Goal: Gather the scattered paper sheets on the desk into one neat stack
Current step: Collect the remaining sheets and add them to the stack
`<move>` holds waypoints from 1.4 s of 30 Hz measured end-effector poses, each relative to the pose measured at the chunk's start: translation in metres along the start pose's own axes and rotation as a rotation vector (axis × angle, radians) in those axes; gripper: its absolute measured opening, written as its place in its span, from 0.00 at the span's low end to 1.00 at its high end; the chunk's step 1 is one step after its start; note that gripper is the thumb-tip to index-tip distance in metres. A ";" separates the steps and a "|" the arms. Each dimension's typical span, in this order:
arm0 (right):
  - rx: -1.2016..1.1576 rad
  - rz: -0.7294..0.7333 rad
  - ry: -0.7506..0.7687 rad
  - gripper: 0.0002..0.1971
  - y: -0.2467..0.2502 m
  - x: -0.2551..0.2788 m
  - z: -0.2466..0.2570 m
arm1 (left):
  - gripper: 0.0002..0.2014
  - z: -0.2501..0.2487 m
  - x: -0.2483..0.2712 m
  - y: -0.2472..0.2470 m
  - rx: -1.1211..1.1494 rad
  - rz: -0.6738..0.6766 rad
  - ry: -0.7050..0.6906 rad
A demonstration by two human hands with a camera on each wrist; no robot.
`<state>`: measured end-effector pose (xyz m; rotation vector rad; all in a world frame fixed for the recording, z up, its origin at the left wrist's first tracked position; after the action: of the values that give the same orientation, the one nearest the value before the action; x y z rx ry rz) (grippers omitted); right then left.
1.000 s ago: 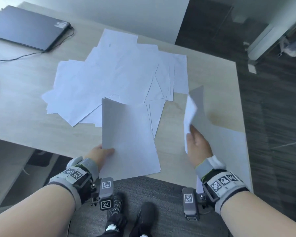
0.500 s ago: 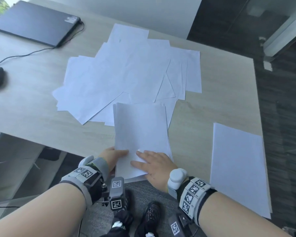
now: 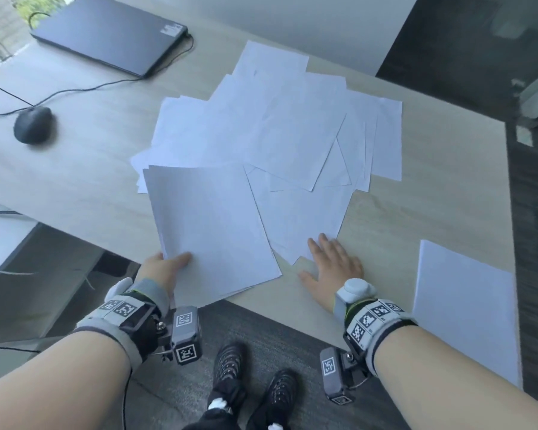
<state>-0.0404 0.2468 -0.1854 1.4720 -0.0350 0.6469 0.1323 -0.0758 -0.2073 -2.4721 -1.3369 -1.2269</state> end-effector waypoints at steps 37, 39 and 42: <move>-0.018 -0.209 0.188 0.17 -0.018 0.047 0.013 | 0.14 -0.016 -0.059 0.011 -0.184 -0.052 -0.070; -0.131 -0.147 0.118 0.19 -0.015 0.037 0.003 | 0.15 -0.016 -0.061 0.012 -0.184 -0.045 -0.069; -0.377 -0.174 -0.069 0.19 0.003 0.031 -0.022 | 0.16 -0.014 -0.063 0.012 -0.173 -0.038 -0.065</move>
<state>-0.0243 0.2790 -0.1734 1.1177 -0.0773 0.4208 0.1132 -0.1312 -0.2372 -2.6361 -1.3526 -1.3352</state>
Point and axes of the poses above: each hand's wrist, its own x-axis away from the middle knuckle, its own y-axis out of the back of the hand, z = x × y, the point moved 10 cm from there along -x, towards the middle knuckle, and after that the axes turned 7 degrees about -z, right-handed, at the moved point
